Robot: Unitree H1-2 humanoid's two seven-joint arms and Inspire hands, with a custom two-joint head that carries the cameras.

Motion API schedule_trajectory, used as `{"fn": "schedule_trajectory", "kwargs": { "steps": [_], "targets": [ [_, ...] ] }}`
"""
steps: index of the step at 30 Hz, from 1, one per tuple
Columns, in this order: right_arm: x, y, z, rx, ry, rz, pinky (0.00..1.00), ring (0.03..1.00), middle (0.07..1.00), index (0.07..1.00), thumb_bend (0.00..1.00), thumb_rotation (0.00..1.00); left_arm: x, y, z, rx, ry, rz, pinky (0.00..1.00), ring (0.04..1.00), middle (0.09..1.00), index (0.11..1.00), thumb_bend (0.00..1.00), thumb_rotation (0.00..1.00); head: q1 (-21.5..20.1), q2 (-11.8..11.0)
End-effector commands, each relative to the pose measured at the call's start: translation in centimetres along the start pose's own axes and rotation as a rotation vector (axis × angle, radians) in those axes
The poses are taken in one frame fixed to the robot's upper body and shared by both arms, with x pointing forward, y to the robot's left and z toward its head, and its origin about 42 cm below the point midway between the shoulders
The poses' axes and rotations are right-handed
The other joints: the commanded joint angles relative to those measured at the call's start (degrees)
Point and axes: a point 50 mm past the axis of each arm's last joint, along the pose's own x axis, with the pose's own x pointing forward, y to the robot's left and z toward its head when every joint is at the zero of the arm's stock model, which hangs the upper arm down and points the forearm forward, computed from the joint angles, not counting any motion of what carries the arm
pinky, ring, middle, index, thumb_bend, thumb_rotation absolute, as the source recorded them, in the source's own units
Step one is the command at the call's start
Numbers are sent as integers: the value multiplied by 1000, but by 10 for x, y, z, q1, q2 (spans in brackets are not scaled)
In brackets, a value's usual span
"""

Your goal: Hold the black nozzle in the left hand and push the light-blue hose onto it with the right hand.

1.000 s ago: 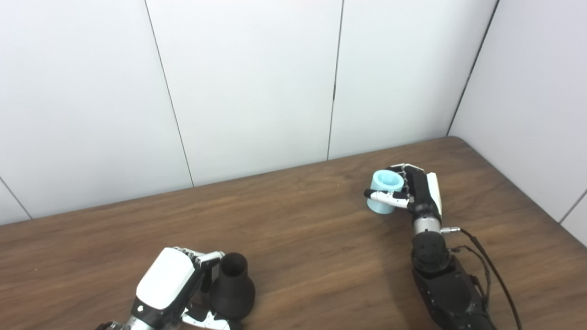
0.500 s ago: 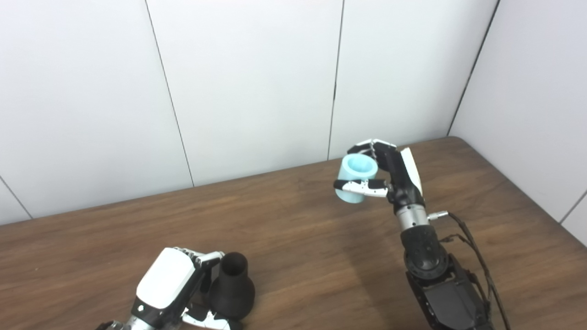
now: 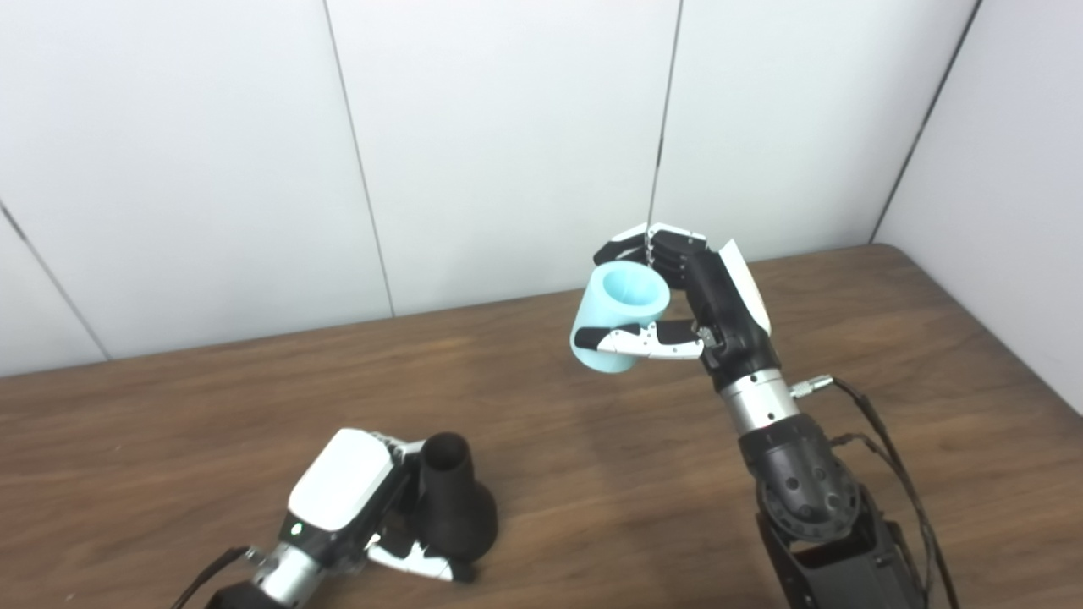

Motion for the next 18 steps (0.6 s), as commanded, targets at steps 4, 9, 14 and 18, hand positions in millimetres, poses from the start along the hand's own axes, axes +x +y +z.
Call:
{"fn": "schedule_trajectory", "kwargs": {
  "steps": [4,9,14,18],
  "targets": [
    [3,5,27,11,-79,42,245,314,461,523,522,0,-34,-56,21,-101,74,-102,87,130,196,482,518,39,13,2],
    [-1,17,35,56,-107,110,267,332,458,522,521,0,-29,-58,25,-106,76,-114,86,130,195,482,517,39,26,4],
    [-3,30,38,122,-108,159,306,371,459,519,521,0,-26,-61,28,-106,72,-109,83,127,193,481,517,40,34,2],
    [-5,41,38,105,-122,193,230,303,461,517,522,0,-24,-63,29,-106,69,-95,77,121,184,481,518,40,41,1]
  ]
}}
